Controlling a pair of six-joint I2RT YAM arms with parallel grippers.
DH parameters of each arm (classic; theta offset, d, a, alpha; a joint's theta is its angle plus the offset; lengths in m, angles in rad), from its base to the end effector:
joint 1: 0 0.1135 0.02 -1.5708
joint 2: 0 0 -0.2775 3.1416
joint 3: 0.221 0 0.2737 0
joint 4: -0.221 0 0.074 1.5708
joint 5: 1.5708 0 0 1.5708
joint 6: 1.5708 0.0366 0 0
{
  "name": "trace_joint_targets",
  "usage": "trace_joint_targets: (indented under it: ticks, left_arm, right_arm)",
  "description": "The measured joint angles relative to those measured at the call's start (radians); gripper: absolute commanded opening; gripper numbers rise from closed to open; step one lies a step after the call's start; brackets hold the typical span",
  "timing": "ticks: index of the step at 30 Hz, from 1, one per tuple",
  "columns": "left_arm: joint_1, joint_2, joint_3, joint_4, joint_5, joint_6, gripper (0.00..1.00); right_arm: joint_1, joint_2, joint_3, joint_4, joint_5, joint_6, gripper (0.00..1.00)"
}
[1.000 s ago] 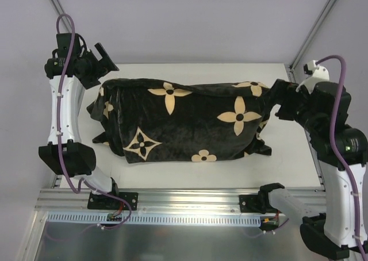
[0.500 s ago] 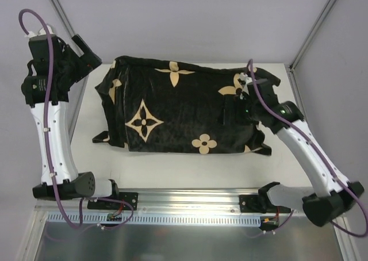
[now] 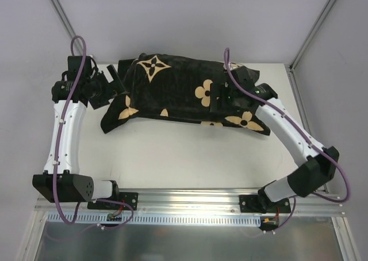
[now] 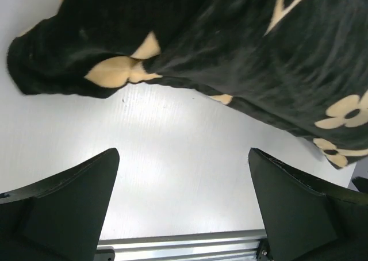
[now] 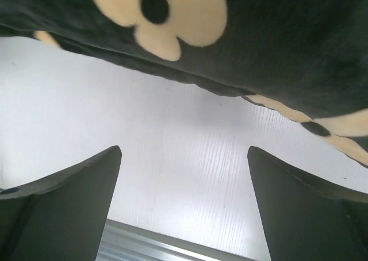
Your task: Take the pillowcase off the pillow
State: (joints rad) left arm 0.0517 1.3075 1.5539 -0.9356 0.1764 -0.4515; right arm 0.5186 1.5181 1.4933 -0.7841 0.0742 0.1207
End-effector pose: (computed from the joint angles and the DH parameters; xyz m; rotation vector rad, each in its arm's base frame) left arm 0.2770 0.0079 0.4348 -0.4751 2.2302 -0.4109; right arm 0.3054 0.1712 0.3640 -0.4370 2.3473 0.2163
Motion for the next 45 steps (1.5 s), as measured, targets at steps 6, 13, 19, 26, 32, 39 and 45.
trace_joint_targets:
  ticks: [6, 13, 19, 26, 32, 39, 45]
  left_arm:
    - [-0.071, 0.082, 0.001, 0.041, 0.034, -0.001, 0.94]
    - [-0.09, 0.256, 0.093, 0.067, 0.049, -0.001, 0.86]
    - [-0.091, 0.504, 0.358, 0.109, 0.087, -0.009, 0.52]
    - [-0.157, 0.645, 0.412, 0.121, 0.153, -0.009, 0.0]
    - [-0.411, 0.65, 0.421, 0.126, 0.19, -0.002, 0.0]
    - [-0.704, 0.646, 0.426, 0.127, 0.261, 0.0, 0.0]
    - [-0.698, 0.526, 0.347, 0.116, 0.161, -0.004, 0.25]
  right_arm:
    - [0.033, -0.244, -0.095, -0.002, 0.048, 0.008, 0.96]
    - [0.032, -0.444, -0.209, -0.054, 0.079, 0.031, 0.96]
    - [0.032, -0.55, -0.262, -0.111, 0.092, 0.06, 0.96]
    - [0.032, -0.665, -0.276, -0.18, 0.124, 0.083, 0.96]
    - [0.032, -0.715, -0.282, -0.221, 0.141, 0.102, 0.96]
    - [0.032, -0.722, -0.301, -0.226, 0.146, 0.112, 0.96]
    - [0.032, -0.716, -0.323, -0.226, 0.146, 0.112, 0.96]
